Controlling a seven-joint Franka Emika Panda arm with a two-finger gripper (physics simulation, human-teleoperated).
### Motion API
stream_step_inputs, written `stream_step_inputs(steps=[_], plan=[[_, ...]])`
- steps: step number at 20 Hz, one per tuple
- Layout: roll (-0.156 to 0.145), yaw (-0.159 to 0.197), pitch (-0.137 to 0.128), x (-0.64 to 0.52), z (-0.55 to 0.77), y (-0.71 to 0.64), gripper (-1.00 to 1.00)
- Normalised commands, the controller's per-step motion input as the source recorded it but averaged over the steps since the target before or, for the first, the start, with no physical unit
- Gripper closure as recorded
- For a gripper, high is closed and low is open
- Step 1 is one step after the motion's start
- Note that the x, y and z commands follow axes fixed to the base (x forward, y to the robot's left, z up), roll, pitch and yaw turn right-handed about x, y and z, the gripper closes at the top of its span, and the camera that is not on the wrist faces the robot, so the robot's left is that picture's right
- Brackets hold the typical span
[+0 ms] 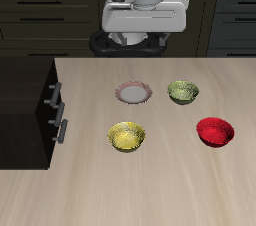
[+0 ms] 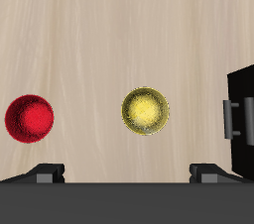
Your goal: Place the red bowl on top of the wooden cabinet
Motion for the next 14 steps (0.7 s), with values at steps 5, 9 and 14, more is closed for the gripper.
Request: stream_step_inputs(steps=[5,9,14], plan=[[-0.016,0.011,0.000,0.05,0.02,-0.01,-1.00],[-0.003,0.000,0.005,0.06,0.06,-0.02,-1.00],[0.000,-0.001,-0.001,0.05,0.02,0.04,-1.00]])
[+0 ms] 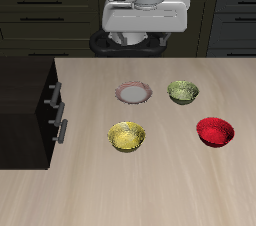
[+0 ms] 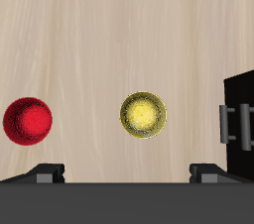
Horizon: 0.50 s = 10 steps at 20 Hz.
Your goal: Place the red bowl on top of the wooden cabinet
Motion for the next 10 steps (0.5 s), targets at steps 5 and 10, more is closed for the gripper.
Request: stream_step_inputs(steps=[5,10], plan=[[0.032,0.000,0.004,0.09,-0.05,0.31,-1.00],[0.034,-0.001,-0.004,0.09,-0.02,0.29,-1.00]])
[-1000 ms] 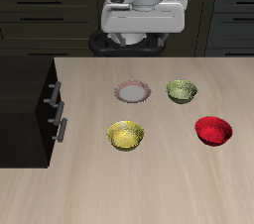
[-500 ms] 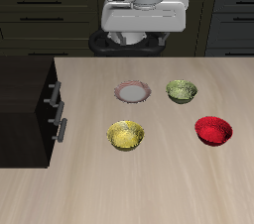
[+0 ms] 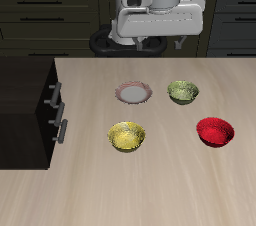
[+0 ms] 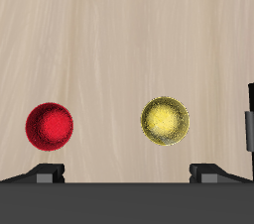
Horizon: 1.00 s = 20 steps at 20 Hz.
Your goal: Place the red bowl on top of the wooden cabinet
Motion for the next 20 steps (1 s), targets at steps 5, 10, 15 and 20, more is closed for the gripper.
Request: stream_step_inputs(steps=[5,10,15,20], plan=[[0.022,-0.003,0.008,0.10,-0.02,0.25,-1.00],[0.043,0.006,0.019,0.09,-0.04,0.38,-1.00],[0.035,-0.012,0.010,0.07,-0.01,0.23,-1.00],[0.018,0.016,-0.010,0.03,0.06,0.15,-1.00]])
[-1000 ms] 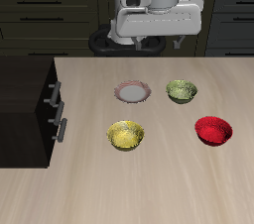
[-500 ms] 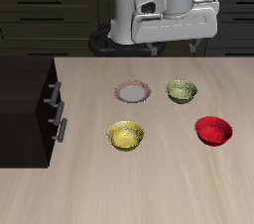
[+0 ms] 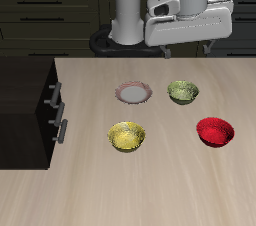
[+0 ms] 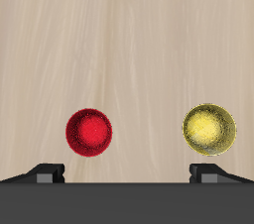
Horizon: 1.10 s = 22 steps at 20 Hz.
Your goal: Place the red bowl on top of the wooden cabinet
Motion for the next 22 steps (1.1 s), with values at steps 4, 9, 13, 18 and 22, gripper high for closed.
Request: stream_step_inputs(steps=[4,9,13,18,22], plan=[[0.009,-0.003,-0.007,0.02,0.04,0.13,-1.00],[-0.002,-0.019,0.008,0.03,-0.06,0.21,-1.00],[-0.014,0.000,0.001,0.04,-0.05,0.16,-1.00],[-0.027,0.029,0.001,0.04,-0.06,0.13,-1.00],[-0.037,-0.002,-0.023,-0.02,0.03,-0.13,-1.00]])
